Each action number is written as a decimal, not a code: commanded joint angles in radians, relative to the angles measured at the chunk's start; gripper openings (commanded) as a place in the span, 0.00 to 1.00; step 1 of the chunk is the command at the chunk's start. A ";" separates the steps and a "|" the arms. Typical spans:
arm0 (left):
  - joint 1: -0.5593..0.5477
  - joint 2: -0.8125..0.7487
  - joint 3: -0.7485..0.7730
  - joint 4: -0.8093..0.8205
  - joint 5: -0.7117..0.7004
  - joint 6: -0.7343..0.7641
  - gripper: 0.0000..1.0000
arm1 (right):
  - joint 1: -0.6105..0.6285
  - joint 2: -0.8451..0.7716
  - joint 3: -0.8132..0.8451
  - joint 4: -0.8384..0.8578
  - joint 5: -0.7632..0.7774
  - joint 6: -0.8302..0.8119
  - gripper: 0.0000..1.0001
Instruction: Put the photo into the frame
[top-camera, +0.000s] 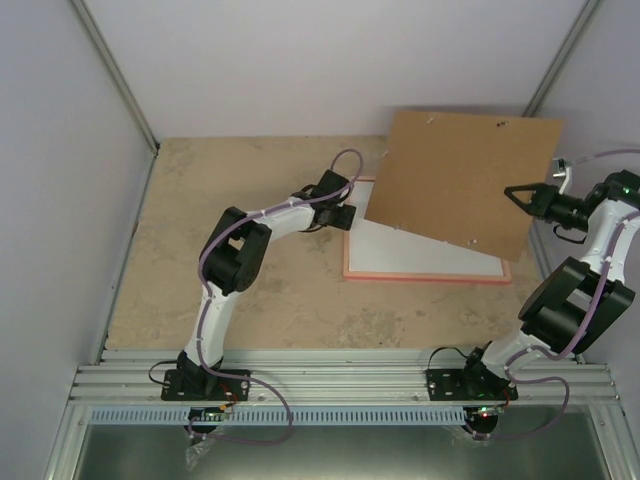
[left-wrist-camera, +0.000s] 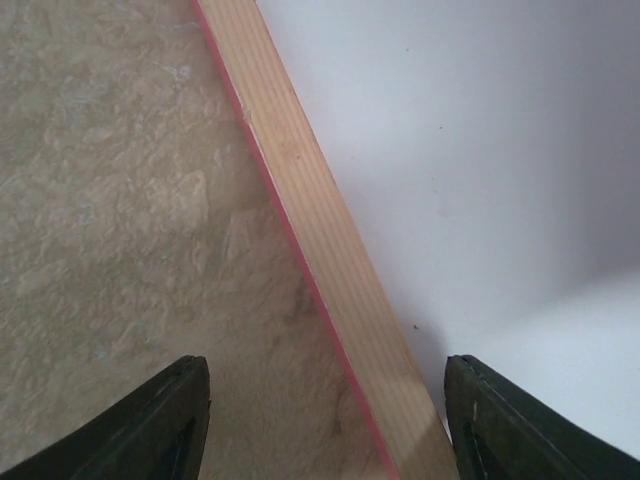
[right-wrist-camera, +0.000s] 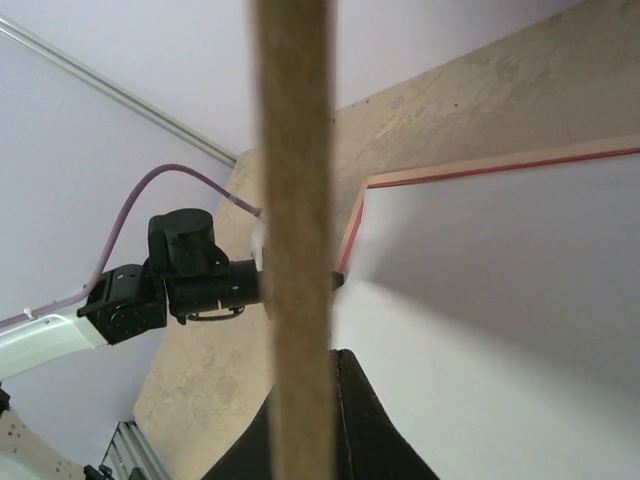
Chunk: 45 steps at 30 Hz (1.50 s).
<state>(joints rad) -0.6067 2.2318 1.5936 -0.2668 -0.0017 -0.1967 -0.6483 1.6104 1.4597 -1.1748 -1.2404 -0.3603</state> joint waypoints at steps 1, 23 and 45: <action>0.039 -0.028 -0.050 -0.045 -0.069 -0.004 0.66 | 0.003 -0.023 0.014 0.037 -0.078 0.042 0.00; 0.398 -0.432 -0.475 -0.060 0.165 0.296 0.71 | 0.283 -0.117 -0.251 0.340 -0.155 0.273 0.01; 0.467 -0.832 -0.597 0.136 1.119 -0.175 0.63 | 0.509 -0.057 -0.319 0.549 -0.437 0.423 0.01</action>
<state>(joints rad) -0.1291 1.4662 1.0389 -0.2436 0.9501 -0.2260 -0.1501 1.5471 1.1732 -0.6796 -1.4712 0.0280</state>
